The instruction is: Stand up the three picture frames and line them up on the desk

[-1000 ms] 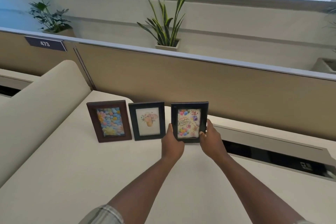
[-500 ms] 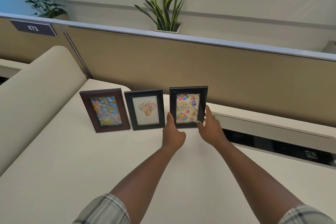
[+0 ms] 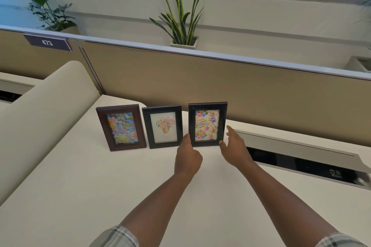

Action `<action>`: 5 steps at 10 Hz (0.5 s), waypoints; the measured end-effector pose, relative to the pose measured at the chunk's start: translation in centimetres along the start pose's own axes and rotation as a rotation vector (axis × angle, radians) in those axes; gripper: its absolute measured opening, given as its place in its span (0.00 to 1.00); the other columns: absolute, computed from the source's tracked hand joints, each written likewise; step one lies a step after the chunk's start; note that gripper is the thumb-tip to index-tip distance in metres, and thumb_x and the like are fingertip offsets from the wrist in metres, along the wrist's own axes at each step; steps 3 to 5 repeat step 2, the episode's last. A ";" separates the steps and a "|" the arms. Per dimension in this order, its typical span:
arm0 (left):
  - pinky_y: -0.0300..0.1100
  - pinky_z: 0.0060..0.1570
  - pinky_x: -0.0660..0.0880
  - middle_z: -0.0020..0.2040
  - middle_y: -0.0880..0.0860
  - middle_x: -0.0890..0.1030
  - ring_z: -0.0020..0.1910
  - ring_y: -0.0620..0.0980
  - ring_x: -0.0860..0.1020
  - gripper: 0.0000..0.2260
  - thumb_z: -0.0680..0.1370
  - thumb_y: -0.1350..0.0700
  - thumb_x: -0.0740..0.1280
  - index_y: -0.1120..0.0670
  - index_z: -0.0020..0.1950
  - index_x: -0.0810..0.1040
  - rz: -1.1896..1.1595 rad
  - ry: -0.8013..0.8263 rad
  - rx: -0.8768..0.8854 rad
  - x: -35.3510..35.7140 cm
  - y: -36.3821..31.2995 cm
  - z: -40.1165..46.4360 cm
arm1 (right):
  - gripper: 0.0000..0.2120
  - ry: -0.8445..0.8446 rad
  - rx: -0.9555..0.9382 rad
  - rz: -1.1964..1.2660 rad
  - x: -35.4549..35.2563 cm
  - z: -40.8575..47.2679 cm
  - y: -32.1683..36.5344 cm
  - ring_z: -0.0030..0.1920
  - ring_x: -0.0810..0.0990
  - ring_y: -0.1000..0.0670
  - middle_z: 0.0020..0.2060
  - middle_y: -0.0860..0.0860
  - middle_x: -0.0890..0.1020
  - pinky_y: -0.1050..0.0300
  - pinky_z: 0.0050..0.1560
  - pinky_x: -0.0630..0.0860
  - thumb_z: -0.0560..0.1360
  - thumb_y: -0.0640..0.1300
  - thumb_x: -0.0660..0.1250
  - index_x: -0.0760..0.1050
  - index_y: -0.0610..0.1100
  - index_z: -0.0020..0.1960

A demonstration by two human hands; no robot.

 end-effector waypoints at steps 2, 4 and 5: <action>0.44 0.63 0.73 0.68 0.54 0.75 0.67 0.52 0.73 0.19 0.79 0.56 0.61 0.55 0.70 0.69 0.318 -0.271 0.382 -4.2 -3.7 -4.1 | 0.22 -0.196 -0.185 -0.324 -4.0 -4.5 3.4 0.64 0.74 0.43 0.66 0.44 0.75 0.46 0.60 0.73 0.78 0.45 0.60 0.64 0.44 0.71; 0.44 0.63 0.73 0.68 0.54 0.75 0.67 0.52 0.73 0.19 0.79 0.56 0.61 0.55 0.70 0.69 0.318 -0.271 0.382 -4.2 -3.7 -4.1 | 0.22 -0.196 -0.185 -0.324 -4.0 -4.5 3.4 0.64 0.74 0.43 0.66 0.44 0.75 0.46 0.60 0.73 0.78 0.45 0.60 0.64 0.44 0.71; 0.44 0.63 0.73 0.68 0.54 0.75 0.67 0.52 0.73 0.19 0.79 0.56 0.61 0.55 0.70 0.69 0.318 -0.271 0.382 -4.2 -3.7 -4.1 | 0.22 -0.196 -0.185 -0.324 -4.0 -4.5 3.4 0.64 0.74 0.43 0.66 0.44 0.75 0.46 0.60 0.73 0.78 0.45 0.60 0.64 0.44 0.71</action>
Point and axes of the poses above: each hand's wrist, its own z-axis towards the middle knuckle, its own x-axis out of the palm, y = z × x, the point moved 6 cm from there along z, towards the middle knuckle
